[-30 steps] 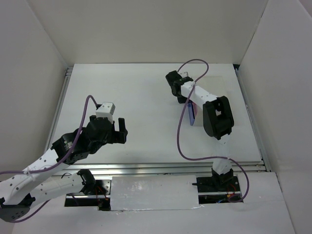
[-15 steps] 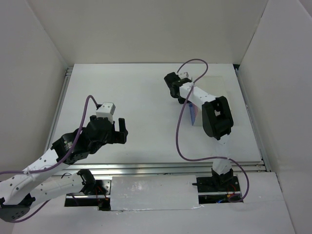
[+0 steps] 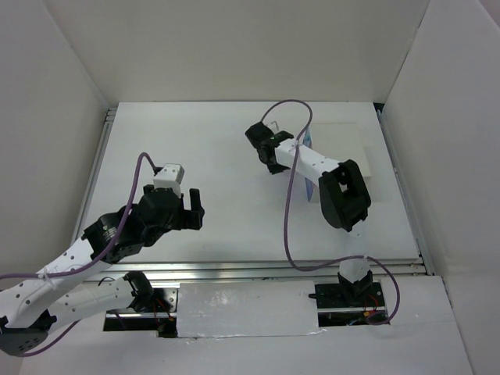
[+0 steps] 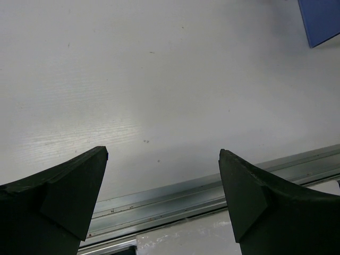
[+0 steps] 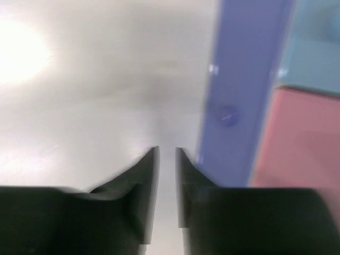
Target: Organize the makeup
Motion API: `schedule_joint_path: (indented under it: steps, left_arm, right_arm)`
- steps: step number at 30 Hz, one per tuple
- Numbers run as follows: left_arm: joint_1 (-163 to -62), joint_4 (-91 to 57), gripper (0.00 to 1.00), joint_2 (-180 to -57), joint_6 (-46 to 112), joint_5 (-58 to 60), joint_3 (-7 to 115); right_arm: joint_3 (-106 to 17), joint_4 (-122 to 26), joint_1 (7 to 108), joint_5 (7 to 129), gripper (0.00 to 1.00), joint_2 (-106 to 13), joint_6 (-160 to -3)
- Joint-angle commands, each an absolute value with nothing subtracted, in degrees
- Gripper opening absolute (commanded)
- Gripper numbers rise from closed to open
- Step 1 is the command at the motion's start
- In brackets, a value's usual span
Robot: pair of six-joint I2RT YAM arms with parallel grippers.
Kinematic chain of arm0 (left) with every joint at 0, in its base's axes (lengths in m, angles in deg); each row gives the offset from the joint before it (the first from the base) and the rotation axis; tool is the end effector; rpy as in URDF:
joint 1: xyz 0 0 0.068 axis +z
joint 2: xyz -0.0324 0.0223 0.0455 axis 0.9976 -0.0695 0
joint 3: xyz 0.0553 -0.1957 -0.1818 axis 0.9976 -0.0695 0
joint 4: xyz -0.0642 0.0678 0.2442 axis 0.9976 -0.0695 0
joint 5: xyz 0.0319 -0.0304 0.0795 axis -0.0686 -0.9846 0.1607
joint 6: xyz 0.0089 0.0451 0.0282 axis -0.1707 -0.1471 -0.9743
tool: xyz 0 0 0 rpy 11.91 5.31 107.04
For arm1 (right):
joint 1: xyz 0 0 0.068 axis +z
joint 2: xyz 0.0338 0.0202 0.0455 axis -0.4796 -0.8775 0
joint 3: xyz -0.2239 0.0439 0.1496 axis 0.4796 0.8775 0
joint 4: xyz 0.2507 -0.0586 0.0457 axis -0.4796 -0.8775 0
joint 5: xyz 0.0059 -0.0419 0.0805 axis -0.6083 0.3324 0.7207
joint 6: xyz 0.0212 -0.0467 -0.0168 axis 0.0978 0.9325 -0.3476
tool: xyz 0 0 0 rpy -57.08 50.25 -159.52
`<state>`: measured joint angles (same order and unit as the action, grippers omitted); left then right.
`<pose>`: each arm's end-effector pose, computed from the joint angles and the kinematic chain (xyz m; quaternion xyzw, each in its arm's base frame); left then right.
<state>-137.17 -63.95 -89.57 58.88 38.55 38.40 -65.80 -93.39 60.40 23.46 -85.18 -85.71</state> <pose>0.1097 -0.1085 0.3482 -0.0168 0.8635 -0.1559 0.4793 0.3827 0.2118 0.2078 -0.1115 0.9289 -0.2227 0.2741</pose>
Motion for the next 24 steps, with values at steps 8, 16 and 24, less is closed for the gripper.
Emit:
schedule_joint_path:
  steps: [8, 16, 24]
  left_arm:
    - [-130.52, -67.28, 0.99, -103.62, 67.62, 47.90, 48.76]
    - [-112.30, -67.88, 0.99, -108.49, 61.91, 42.93, 67.64]
    - [-112.12, -73.08, 0.99, -87.68, 58.75, 55.01, 61.55]
  right_arm:
    - [-55.04, -81.41, 66.19, 42.94, 1.00, -47.60, -86.81]
    - [-50.46, -89.30, 66.19, 33.91, 1.00, -23.24, -91.29]
    - [-49.06, -102.14, 66.36, 29.04, 1.00, 0.84, -96.66]
